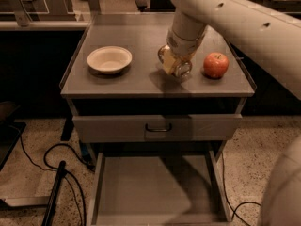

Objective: Place orange can into middle drawer

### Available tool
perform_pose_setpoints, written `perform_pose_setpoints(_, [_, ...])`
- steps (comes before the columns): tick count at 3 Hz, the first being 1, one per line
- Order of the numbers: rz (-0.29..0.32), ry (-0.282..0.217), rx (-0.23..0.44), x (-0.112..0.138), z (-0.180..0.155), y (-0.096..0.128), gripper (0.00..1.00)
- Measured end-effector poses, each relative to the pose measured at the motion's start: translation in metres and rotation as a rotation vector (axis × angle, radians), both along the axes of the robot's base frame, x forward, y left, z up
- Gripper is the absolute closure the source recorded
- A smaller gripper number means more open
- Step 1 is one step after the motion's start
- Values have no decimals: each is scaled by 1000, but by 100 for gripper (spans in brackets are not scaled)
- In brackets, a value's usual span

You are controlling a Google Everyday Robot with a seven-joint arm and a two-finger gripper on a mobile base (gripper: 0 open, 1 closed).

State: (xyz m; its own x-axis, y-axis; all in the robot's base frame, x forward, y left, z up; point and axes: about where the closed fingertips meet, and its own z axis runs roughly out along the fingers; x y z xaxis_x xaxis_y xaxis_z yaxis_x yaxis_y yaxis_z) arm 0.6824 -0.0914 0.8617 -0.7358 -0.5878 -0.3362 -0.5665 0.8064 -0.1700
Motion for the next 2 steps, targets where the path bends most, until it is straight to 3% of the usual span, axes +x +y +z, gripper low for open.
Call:
perform_pose_setpoints(1, [101,-49,20,-32,16,-9,100])
perform_pose_setpoints(2, [124,-55,12,-36,17,-14,100])
